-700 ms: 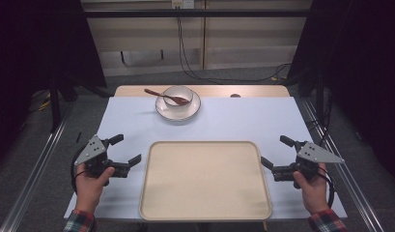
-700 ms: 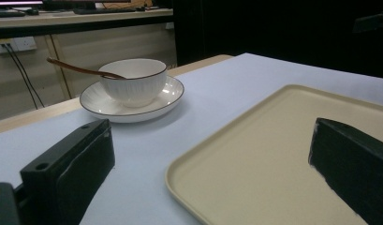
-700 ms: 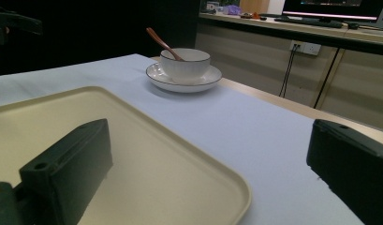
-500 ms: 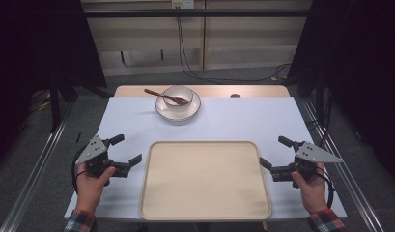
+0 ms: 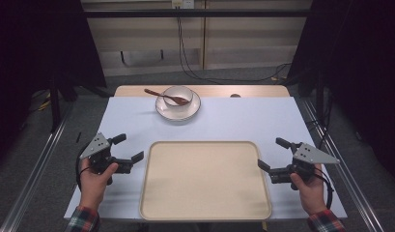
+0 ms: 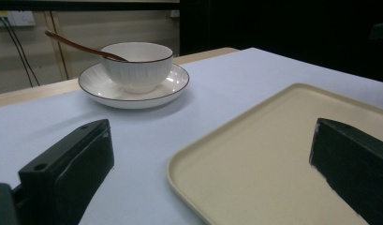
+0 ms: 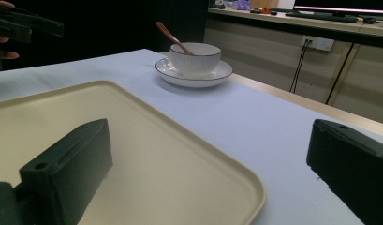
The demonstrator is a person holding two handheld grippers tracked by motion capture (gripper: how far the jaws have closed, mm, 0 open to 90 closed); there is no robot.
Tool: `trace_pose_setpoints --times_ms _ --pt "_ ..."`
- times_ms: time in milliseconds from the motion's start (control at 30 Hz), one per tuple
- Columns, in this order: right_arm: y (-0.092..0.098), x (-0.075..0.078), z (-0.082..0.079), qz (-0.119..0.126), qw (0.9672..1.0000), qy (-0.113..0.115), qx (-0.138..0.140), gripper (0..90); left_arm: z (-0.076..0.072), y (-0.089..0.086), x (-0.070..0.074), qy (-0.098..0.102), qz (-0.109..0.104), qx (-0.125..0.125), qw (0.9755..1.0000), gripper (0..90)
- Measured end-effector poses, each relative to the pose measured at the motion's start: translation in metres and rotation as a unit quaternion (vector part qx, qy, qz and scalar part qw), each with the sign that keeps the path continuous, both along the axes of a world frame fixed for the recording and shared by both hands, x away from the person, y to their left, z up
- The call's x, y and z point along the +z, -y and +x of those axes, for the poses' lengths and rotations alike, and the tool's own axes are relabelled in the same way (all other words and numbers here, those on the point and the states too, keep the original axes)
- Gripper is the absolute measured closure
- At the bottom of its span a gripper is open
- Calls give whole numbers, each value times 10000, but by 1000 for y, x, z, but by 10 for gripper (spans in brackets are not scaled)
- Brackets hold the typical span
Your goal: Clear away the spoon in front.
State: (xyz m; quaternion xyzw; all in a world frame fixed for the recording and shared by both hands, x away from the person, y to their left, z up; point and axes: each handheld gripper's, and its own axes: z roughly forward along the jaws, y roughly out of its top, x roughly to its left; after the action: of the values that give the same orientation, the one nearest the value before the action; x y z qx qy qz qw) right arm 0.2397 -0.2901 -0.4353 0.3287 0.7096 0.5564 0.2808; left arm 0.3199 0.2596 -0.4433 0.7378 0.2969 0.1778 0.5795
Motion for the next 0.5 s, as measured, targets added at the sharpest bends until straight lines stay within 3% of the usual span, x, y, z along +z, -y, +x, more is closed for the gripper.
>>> trace_pose_setpoints --times_ms 133,233,333,467,500 --pt "1 1 0 15 10000 28 -29 0 3 7 2 -58 120 50 9999 0" --pt "0 0 -2 49 10000 -24 -8 0 8 17 4 -221 -20 165 9996 0" --pt "-1 0 -3 12 10000 -25 26 0 11 19 5 -181 16 140 9997 0" --pt "-2 3 -4 41 10000 51 5 0 16 22 10 -255 -15 350 9991 0" --pt "-2 3 -3 78 10000 46 -13 0 19 21 11 -286 -111 333 9990 0"
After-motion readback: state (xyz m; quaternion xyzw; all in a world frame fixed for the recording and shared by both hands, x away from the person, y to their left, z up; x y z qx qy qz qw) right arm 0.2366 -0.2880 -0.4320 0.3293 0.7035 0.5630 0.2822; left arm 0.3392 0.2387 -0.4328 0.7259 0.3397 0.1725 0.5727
